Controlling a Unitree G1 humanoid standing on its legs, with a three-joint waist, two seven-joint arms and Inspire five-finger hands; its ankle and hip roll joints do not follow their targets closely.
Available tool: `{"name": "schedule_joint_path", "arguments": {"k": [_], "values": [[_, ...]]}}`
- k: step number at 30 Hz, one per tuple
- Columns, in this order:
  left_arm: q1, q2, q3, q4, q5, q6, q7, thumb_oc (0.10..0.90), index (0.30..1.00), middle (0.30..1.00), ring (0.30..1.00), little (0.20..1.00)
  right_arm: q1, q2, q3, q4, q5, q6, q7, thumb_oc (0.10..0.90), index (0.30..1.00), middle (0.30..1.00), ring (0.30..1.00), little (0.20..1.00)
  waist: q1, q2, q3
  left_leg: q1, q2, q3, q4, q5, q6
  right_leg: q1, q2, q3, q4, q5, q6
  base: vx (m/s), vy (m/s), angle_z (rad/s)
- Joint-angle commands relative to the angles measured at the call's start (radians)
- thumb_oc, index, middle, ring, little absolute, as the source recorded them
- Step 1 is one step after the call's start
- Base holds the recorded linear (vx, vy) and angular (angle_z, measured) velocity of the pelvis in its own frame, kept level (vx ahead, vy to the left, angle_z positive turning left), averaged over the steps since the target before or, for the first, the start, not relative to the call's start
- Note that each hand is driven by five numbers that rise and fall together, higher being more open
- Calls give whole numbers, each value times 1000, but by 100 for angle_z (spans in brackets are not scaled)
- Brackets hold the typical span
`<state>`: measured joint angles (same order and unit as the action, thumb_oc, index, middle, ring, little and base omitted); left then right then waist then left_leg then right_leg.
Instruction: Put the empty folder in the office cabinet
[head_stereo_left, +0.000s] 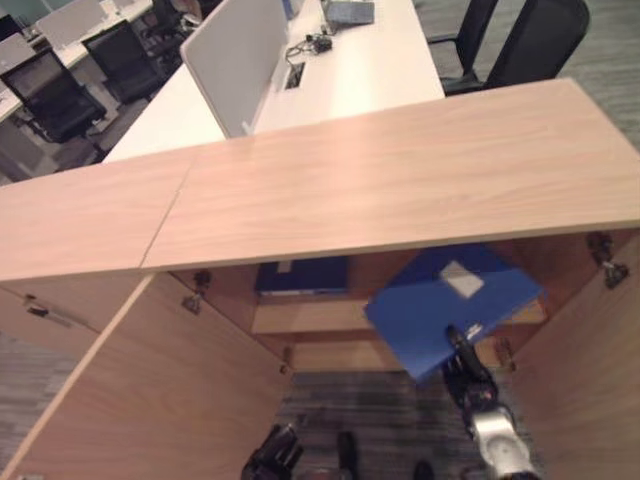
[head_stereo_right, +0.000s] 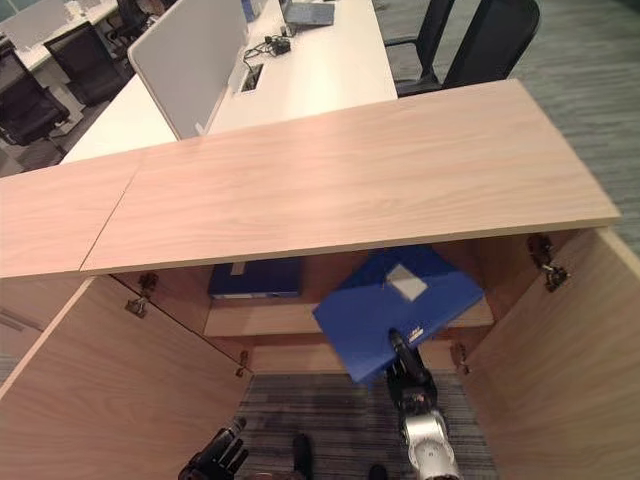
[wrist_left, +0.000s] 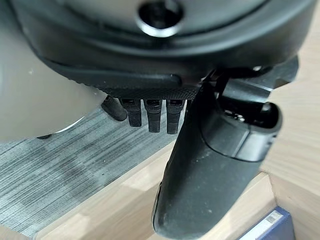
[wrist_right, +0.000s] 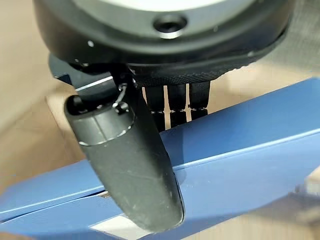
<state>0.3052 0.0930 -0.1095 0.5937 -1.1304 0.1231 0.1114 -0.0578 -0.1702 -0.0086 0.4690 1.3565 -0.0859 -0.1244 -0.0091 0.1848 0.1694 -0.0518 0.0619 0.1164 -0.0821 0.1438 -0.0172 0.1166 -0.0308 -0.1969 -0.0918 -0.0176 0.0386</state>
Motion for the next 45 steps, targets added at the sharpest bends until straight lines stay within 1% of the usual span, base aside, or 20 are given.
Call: {"name": "schedule_joint_path", "arguments": {"k": [1, 7, 10, 12, 13, 15, 17, 18, 19, 20, 21, 22, 23, 26, 27, 29, 35, 41, 42, 45], "values": [[174, -11, -111, 43, 51, 63, -26, 800, 900, 900, 900, 900, -135, 41, 54, -180, 7, -37, 111, 400, 300, 300, 300, 300, 33, -87, -41, -18, -25, 1, -5, -78, -48, -5, -19, -53, 4, -92, 14, 146, 160, -23], [112, 9, -57, 190, 135, 26, -23, 800, 900, 900, 900, 900, -184, 13, 59, -184, 19, -52, 114, 400, 300, 300, 300, 300, 51, -113, -17, -65, -48, 2, -5, -103, -14, -75, -47, -25, 4, -72, 44, 77, 167, -7], [74, 6, -32, 259, 171, 10, -11, 800, 900, 900, 900, 900, -216, 29, 30, -164, 39, -63, 105, 400, 300, 300, 300, 300, 59, -115, 3, -102, -65, 1, -5, -112, 6, -119, -67, -14, 13, -63, 57, 16, 170, -8], [42, 10, -17, 284, 196, -13, 5, 800, 900, 900, 900, 900, -240, 34, 17, -156, 57, -83, 95, 400, 300, 300, 300, 300, 67, -115, 25, -127, -77, 1, -5, -114, 19, -162, -85, -9, 49, -68, 65, 31, 198, -15], [30, 14, -15, 292, 205, -19, 13, 800, 900, 900, 900, 900, -249, 36, 10, -154, 62, -92, 90, 400, 300, 300, 300, 300, 71, -116, 34, -126, -87, -5, -4, -133, 21, -170, -98, -5, 72, -86, 74, 48, 164, -12], [3, 24, 2, 304, 211, -35, 25, 800, 900, 900, 900, 900, -282, 34, -9, -138, 64, -109, 79, 400, 300, 300, 300, 300, 82, -110, 62, -143, -99, 9, 0, -143, 37, -235, -125, -10, 153, -87, 93, -12, 193, -12], [-18, 42, 10, 315, 229, -46, 27, 800, 900, 900, 900, 900, -332, 37, -1, -116, 68, -121, 73, 400, 300, 300, 300, 300, 98, -91, 90, -158, -86, 43, -3, -150, 41, -331, -165, -42, 253, -54, 116, -92, 190, -34], [-28, 49, 17, 320, 232, -47, 27, 800, 900, 900, 900, 900, -355, 44, -2, -114, 72, -123, 70, 400, 300, 300, 300, 300, 109, -91, 101, -165, -75, 63, -5, -150, 36, -373, -183, -82, 283, -33, 117, -59, 88, -43], [-30, 50, 18, 321, 232, -46, 27, 800, 900, 900, 900, 900, -358, 45, -3, -113, 72, -123, 70, 400, 300, 300, 300, 300, 110, -92, 101, -168, -75, 64, -4, -149, 36, -378, -183, -80, 286, -33, 118, -33, 12, -89], [-26, 55, 18, 325, 239, -43, 17, 800, 900, 900, 900, 900, -387, 55, 11, -113, 79, -130, 64, 400, 300, 300, 300, 300, 121, -106, 122, -174, -57, 107, -4, -137, 21, -410, -182, -185, 228, 3, 102, -6, -25, -82], [-27, 55, 19, 326, 240, -43, 16, 800, 900, 900, 900, 900, -389, 56, 11, -112, 79, -131, 64, 400, 300, 300, 300, 300, 121, -106, 122, -176, -54, 107, -4, -136, 19, -408, -178, -187, 221, 7, 100, 11, -53, -51], [-24, 62, 19, 330, 239, -42, 12, 800, 900, 900, 900, 900, -397, 57, 16, -116, 80, -133, 67, 400, 300, 300, 300, 300, 122, -112, 137, -174, -48, 119, -2, -132, 15, -433, -166, -219, 191, 15, 97, 65, -90, -18], [-30, 65, 17, 333, 242, -40, 9, 800, 900, 900, 900, 900, -392, 55, 21, -130, 82, -139, 68, 400, 300, 300, 300, 300, 120, -124, 156, -181, -44, 115, 31, -140, 14, -438, -155, -223, 147, 20, 90, 76, -119, -26], [-38, 70, 17, 318, 250, -49, 5, 800, 900, 900, 900, 900, -382, 56, 17, -149, 94, -159, 77, 400, 300, 300, 300, 300, 118, -133, 183, -206, -57, 106, 70, -154, 16, -428, -156, -232, 121, 35, 85, -5, -74, -5], [-51, 73, 13, 313, 265, -53, -2, 800, 900, 900, 900, 900, -388, 46, 10, -164, 99, -171, 91, 400, 300, 300, 300, 300, 121, -130, 202, -251, -59, 100, 88, -153, 10, -460, -160, -238, 137, 49, 88, -52, -83, 23], [-62, 71, -1, 312, 273, -55, -5, 800, 900, 900, 900, 900, -397, 32, 11, -173, 97, -178, 98, 400, 300, 300, 300, 300, 119, -124, 199, -306, -63, 88, 126, -159, 8, -496, -170, -242, 160, 47, 85, -40, -90, 23], [-78, 66, -23, 338, 301, -59, -22, 800, 900, 900, 900, 900, -460, -18, 2, -192, 86, -202, 114, 400, 300, 300, 300, 300, 109, -80, 213, -421, -64, 89, 214, -187, 4, -610, -219, -217, 269, 17, 81, -19, -3, 17], [-84, 77, -37, 324, 310, -77, -16, 800, 900, 900, 900, 900, -562, -58, -4, -195, 78, -233, 105, 400, 300, 300, 300, 300, 117, -53, 221, -439, -62, 97, 204, -182, 2, -643, -223, -202, 285, 12, 84, -2, -3, -4], [-92, 90, -43, 315, 304, -89, -9, 800, 900, 900, 900, 900, -631, -88, 14, -192, 72, -257, 96, 400, 300, 300, 300, 300, 125, -46, 225, -435, -63, 98, 190, -175, 0, -646, -218, -197, 278, 14, 86, -1, -27, -9], [-104, 118, -49, 291, 306, -100, -3, 800, 900, 900, 900, 900, -712, -123, 35, -202, 53, -273, 77, 400, 300, 300, 300, 300, 133, -38, 234, -435, -64, 100, 174, -165, -2, -651, -211, -192, 270, 16, 86, -5, -22, -3]]}}
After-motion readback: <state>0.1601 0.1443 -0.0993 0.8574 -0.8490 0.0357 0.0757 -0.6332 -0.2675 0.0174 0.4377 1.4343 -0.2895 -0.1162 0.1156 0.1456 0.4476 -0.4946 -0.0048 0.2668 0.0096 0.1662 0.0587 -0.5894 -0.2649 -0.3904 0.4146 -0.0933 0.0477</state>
